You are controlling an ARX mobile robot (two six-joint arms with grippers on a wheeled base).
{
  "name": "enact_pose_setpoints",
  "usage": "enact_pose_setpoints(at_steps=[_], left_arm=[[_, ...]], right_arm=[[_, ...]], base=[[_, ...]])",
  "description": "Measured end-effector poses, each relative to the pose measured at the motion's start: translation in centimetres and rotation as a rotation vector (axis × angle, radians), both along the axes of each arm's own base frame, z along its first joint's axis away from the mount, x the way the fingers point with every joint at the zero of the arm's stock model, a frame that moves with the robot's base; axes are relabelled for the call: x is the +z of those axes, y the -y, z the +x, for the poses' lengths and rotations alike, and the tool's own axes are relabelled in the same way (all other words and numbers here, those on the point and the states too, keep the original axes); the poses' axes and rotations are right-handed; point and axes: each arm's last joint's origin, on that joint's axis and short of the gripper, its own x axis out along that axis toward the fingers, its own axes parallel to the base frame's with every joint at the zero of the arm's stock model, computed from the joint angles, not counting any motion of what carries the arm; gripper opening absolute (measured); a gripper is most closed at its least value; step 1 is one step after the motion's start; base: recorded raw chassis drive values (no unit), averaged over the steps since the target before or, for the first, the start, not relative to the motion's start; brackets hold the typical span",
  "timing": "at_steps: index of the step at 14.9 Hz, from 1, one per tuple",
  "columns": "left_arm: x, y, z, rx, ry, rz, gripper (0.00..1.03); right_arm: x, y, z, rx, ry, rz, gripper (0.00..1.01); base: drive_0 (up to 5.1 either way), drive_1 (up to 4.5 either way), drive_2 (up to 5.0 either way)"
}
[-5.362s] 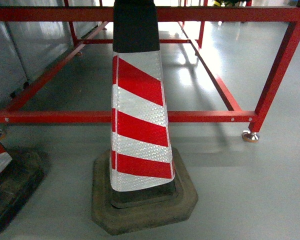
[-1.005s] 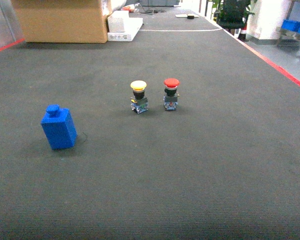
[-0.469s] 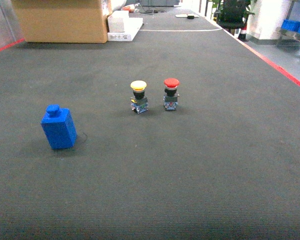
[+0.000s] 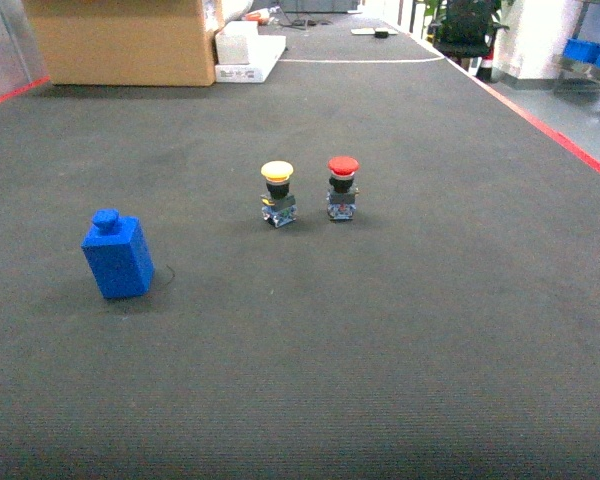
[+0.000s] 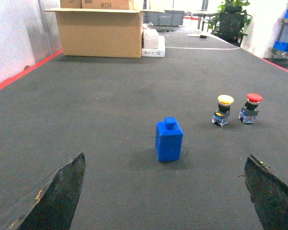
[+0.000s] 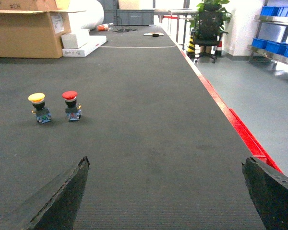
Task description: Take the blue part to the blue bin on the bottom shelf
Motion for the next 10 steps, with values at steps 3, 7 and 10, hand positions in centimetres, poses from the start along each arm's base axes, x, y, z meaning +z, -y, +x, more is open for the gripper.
enact_pose_setpoints(at_steps=[3,7,10], left_arm=[[-0.3,0.1,0.0,0.032,-0.201,-0.001,0.98],[0.2,1.2,1.2,0.015,-0.293,0.010,0.98],[1.0,2.3,4.6,-0.018,-0.279,-0.021,0.98]], right_arm=[[0.0,0.0,0.0,0.000,0.000,0.000,0.98],[0.0,0.0,0.0,0.000,0.000,0.000,0.98],[0.0,0.0,0.0,0.000,0.000,0.000,0.98]], base=[[0.0,0.00,0.0],[0.0,0.00,0.0],[0.0,0.00,0.0]])
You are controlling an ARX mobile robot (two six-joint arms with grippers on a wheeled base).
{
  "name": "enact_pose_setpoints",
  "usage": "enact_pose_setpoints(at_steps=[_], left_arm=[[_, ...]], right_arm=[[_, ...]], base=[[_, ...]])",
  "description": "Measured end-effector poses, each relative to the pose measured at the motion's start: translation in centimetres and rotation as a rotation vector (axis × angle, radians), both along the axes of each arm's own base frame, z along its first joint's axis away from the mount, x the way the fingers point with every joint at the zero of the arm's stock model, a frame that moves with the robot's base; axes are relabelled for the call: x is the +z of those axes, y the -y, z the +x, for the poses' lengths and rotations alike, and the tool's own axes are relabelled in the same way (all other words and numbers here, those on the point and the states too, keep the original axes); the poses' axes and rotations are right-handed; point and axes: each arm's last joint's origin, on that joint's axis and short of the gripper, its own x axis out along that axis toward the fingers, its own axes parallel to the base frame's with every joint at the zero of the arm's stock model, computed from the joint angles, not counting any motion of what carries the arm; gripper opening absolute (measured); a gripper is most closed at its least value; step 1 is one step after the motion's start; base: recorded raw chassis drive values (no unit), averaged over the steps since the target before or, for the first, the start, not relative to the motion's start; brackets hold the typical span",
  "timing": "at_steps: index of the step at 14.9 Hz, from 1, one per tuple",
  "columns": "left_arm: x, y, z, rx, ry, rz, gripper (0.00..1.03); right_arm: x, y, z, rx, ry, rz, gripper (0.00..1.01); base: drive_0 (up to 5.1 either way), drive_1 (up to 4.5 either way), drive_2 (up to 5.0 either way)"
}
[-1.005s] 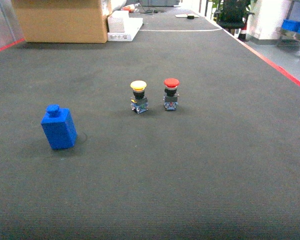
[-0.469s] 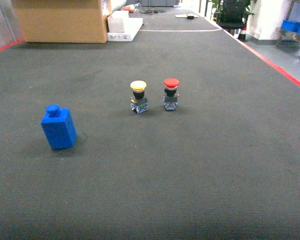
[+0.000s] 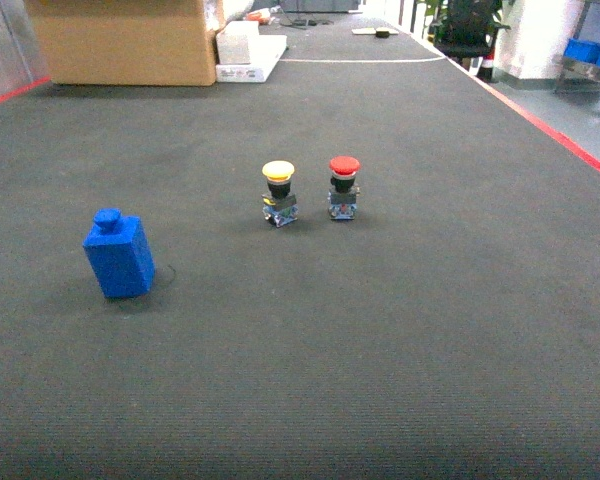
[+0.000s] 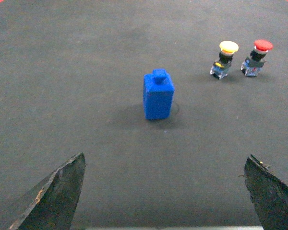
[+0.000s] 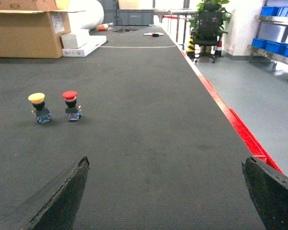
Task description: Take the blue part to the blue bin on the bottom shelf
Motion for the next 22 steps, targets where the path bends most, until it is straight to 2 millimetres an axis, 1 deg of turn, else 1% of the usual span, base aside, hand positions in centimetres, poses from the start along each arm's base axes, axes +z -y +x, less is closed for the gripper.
enact_pose_setpoints(at_steps=[1,2,3,4,6,8,11,12,17,19,22], left_arm=[[0.4,0.6,1.6,-0.013,0.013,-0.016,0.98],[1.2,1.9,4.8,-0.030,0.036,-0.033,0.98],[1.0,3.4,8.7,-0.030,0.011,-0.040,0.98],[0.7,3.6,9.4,-0.024,-0.011,-0.035,0.98],[-0.9,4.4,12.2,0.004,-0.086,-0.021,0.98],[-1.6,4.9,14.7,0.030,-0.092,-0.011,0.98],[-3.8,5.1,17.3,0.060,-0.153,0.009,0.98],[-4.5,5.2,17.9,0.065,-0.167,0.014,0.98],[-6.6,5.4,21.4,0.101,-0.199,0.041,0.98],[-7.2,5.5,23.0,0.109,-0.209,0.063,0.98],[-7.2,5.4,25.1,0.112,-0.208,0.085,0.98]], right_arm=[[0.0,0.0,0.0,0.000,0.000,0.000,0.98],[0.0,0.0,0.0,0.000,0.000,0.000,0.98],[0.0,0.0,0.0,0.000,0.000,0.000,0.98],[0.0,0.0,0.0,0.000,0.000,0.000,0.98],[0.0,0.0,0.0,0.000,0.000,0.000,0.98],[0.0,0.0,0.0,0.000,0.000,0.000,0.98],[0.0,0.0,0.0,0.000,0.000,0.000,0.98],[0.0,0.0,0.0,0.000,0.000,0.000,0.98],[0.0,0.0,0.0,0.000,0.000,0.000,0.98],[0.0,0.0,0.0,0.000,0.000,0.000,0.98],[0.0,0.0,0.0,0.000,0.000,0.000,0.98]], base=[[0.0,0.00,0.0],[0.0,0.00,0.0],[0.0,0.00,0.0],[0.0,0.00,0.0],[0.0,0.00,0.0],[0.0,0.00,0.0],[0.0,0.00,0.0],[0.0,0.00,0.0],[0.0,0.00,0.0],[0.0,0.00,0.0],[0.0,0.00,0.0]])
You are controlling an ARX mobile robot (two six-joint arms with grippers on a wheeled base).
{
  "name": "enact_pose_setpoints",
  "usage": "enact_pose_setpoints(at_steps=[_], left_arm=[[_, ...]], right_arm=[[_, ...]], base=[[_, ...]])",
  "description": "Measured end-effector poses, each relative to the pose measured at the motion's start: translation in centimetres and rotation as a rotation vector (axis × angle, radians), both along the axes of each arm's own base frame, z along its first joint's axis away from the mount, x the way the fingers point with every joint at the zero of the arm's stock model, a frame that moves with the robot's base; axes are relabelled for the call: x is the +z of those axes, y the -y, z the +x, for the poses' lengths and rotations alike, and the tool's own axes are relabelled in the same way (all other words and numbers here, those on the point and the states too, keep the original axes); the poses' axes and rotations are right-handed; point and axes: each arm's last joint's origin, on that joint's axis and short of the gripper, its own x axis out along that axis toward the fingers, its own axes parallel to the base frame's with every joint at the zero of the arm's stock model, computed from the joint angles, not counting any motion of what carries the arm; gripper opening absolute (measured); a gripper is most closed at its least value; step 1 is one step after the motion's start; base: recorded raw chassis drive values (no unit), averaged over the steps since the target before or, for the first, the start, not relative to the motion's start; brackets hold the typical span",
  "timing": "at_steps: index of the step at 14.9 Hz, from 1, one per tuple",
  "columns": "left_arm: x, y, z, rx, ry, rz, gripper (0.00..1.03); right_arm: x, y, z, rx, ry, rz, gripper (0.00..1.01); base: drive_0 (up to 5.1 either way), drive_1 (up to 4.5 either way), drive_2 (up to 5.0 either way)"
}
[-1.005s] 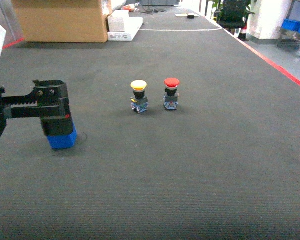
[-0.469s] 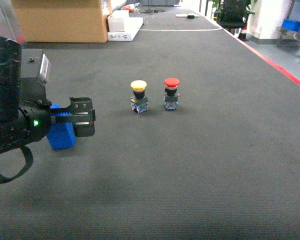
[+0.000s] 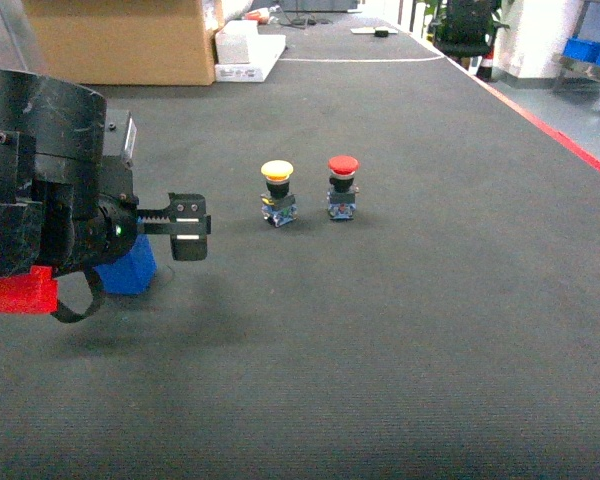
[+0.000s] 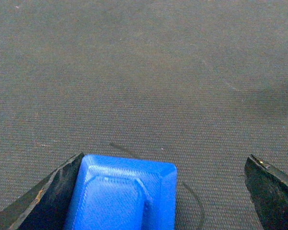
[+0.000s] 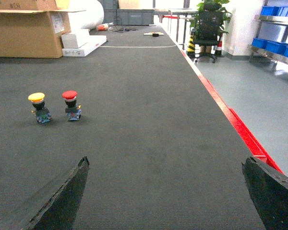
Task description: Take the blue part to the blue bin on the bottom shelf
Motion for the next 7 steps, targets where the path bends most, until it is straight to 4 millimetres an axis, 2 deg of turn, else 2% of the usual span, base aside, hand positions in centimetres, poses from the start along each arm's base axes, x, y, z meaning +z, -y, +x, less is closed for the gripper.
enact_pose_setpoints(at_steps=[4,7], left_arm=[[-0.7,-0.4,1.5,0.017,-0.022,0.005,0.98],[-0.9,-0.6,1.6,0.023,-0.035,0.009,0.65]], right_arm=[[0.0,0.0,0.0,0.000,0.000,0.000,0.98],[0.0,0.0,0.0,0.000,0.000,0.000,0.98]], base=[[0.0,0.00,0.0],[0.0,0.00,0.0]])
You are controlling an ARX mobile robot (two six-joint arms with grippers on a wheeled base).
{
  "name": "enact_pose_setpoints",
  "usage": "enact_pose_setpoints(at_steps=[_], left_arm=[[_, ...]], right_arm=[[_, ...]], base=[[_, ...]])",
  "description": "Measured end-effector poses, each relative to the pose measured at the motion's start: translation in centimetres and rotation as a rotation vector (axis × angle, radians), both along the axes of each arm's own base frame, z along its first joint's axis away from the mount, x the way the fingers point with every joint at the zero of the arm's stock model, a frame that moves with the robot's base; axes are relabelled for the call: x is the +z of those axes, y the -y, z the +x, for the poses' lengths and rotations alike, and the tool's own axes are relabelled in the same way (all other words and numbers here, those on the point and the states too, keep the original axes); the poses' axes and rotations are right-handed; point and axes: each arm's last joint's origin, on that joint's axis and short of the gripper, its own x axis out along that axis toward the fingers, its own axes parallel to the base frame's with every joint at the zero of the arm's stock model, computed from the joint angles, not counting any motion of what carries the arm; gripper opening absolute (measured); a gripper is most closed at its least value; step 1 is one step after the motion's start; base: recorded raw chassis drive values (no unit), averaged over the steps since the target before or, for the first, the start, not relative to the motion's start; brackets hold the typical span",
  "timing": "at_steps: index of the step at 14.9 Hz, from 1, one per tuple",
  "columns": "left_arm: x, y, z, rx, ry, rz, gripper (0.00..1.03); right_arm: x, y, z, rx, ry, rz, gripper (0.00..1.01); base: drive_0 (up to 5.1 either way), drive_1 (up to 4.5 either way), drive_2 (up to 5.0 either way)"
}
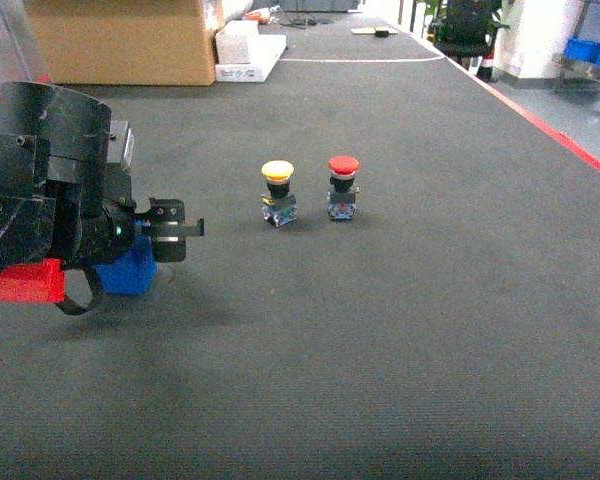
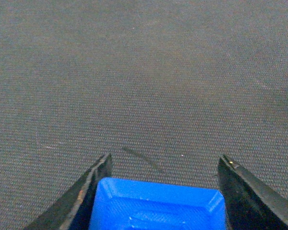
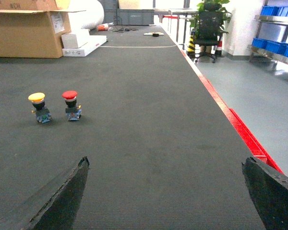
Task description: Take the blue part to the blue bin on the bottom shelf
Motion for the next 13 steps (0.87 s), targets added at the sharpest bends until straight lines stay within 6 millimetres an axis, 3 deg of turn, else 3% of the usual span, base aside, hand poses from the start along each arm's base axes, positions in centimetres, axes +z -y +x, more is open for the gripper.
enact_pose_setpoints(at_steps=[2,6,8,9,10,13], left_arm=[[0.0,0.0,0.0,-0.003,-0.002,0.004,0.45],[0.4,-0.1,-0.9,-0.006,0.012,-0.004,0.44],[2.3,0.0,-4.9,-0.050,0.075,-0.043,0.44],[4.2,-0.3,-7.6,-0.078,0.131,-0.060,0.44],[6.9,-1.1,-11.7,-0.106,0.161,-0.072,0.44],[12.9,-3.4,-18.1,-0.085,0.287,-0.079,0.44]], right_arm=[[0.0,0.0,0.0,0.000,0.000,0.000,0.98],[0.0,0.0,0.0,0.000,0.000,0.000,0.98],[0.0,0.0,0.0,0.000,0.000,0.000,0.98],[0.0,0.0,0.0,0.000,0.000,0.000,0.98],[0.0,0.0,0.0,0.000,0.000,0.000,0.98],[0.0,0.0,0.0,0.000,0.000,0.000,0.98]], base=[[0.0,0.00,0.0],[0.0,0.00,0.0],[0.0,0.00,0.0],[0.0,0.00,0.0],[0.0,0.00,0.0],[0.0,0.00,0.0]])
